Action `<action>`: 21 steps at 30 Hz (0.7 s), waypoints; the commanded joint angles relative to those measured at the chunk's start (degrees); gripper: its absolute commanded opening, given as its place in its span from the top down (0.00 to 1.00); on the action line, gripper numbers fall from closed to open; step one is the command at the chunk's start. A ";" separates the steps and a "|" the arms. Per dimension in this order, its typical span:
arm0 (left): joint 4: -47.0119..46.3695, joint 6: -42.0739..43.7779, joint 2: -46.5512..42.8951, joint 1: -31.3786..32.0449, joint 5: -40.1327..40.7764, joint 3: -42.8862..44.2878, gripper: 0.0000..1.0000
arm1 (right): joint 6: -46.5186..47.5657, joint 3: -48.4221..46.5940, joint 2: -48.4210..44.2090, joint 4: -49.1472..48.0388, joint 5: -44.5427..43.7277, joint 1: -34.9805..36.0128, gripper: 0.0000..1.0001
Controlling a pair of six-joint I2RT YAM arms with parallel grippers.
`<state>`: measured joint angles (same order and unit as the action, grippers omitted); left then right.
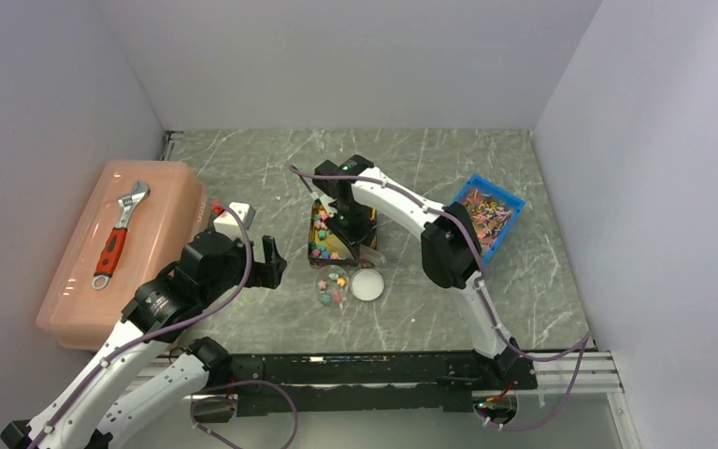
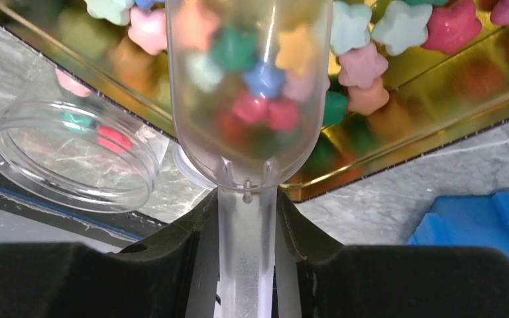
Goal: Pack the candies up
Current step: Scoop the fake candies from the storage box.
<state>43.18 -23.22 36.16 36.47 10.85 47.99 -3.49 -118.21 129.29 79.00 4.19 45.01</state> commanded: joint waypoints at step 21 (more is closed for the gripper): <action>-0.23 0.02 1.27 0.17 1.39 -0.09 0.01 | 0.41 -13.12 11.31 -6.82 2.75 -3.35 1.00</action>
<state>43.22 -23.24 37.26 36.47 10.94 47.99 -3.01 -130.61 140.62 76.97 8.01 42.35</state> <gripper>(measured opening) 0.994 0.324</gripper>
